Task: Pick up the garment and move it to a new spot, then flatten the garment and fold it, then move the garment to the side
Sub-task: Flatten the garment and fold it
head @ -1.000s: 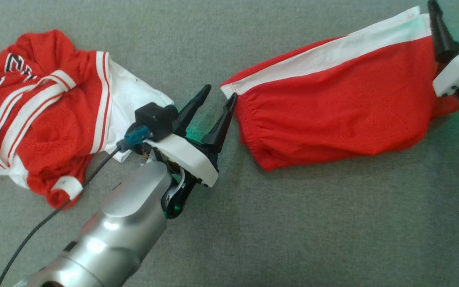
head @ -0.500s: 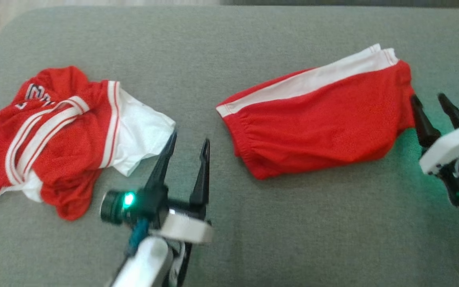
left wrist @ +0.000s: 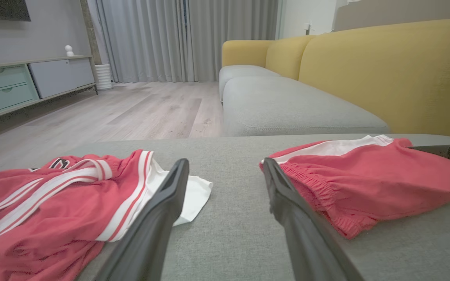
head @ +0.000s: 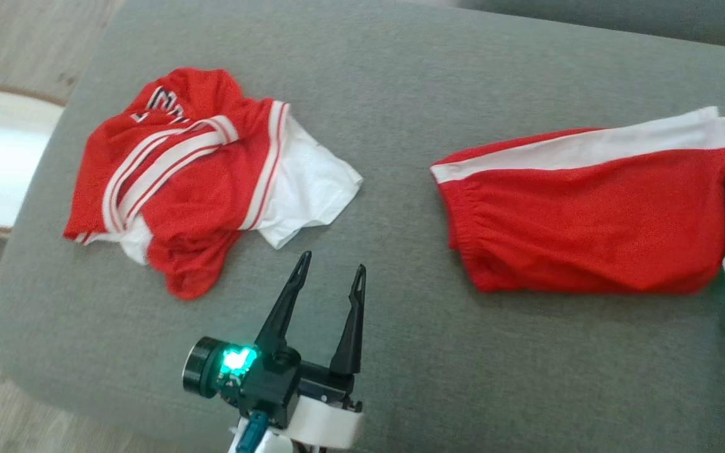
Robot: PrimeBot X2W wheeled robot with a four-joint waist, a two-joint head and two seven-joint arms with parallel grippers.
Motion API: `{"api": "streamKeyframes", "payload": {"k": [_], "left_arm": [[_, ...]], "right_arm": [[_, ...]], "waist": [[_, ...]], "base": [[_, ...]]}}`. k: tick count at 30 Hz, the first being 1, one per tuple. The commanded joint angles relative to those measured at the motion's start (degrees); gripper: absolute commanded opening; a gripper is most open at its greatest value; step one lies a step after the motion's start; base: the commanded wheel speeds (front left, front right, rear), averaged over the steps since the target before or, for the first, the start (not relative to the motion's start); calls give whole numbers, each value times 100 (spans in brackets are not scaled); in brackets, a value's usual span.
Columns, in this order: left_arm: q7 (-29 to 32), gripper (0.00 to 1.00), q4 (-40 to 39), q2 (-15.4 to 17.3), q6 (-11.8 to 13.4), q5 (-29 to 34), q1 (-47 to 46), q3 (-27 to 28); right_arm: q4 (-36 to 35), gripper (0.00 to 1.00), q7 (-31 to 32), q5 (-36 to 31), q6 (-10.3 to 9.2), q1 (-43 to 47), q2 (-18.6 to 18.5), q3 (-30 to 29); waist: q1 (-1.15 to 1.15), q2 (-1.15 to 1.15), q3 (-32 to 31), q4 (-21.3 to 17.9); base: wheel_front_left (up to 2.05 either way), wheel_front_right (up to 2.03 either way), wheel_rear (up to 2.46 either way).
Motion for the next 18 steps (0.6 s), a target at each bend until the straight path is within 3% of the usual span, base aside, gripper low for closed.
{"api": "streamKeyframes", "payload": {"k": [1,5,6,7,8,9,18], "left_arm": [[-45,100,-169,-56,-6,45,-78,231],[-45,100,-125,-94,-77,101,-68,304],[-45,100,-116,-101,-91,110,-64,323],[-45,100,-106,-108,-99,121,-57,344],[-45,100,-96,-114,-101,132,-49,366],[-45,100,-86,-120,-110,141,-43,381],[-46,100,3,-146,-239,253,3,491]], "right_arm": [[-63,100,-3,-41,-4,-58,-146,42],[312,100,166,-43,-4,-125,21,-13],[349,94,210,-23,-4,-126,75,-11],[354,43,243,1,-4,-121,118,3],[345,4,264,25,-4,-115,152,20],[330,0,275,45,-4,-109,175,41],[164,0,38,82,-4,-235,223,176]], "waist": [[0,0,82,138],[0,0,91,221],[0,0,86,223],[0,0,79,213],[0,0,70,191],[0,0,60,161],[0,0,-128,-627]], "base": [[0,0,0],[0,0,0],[0,0,0],[0,0,0],[0,0,0],[0,0,0],[0,0,0]]}}
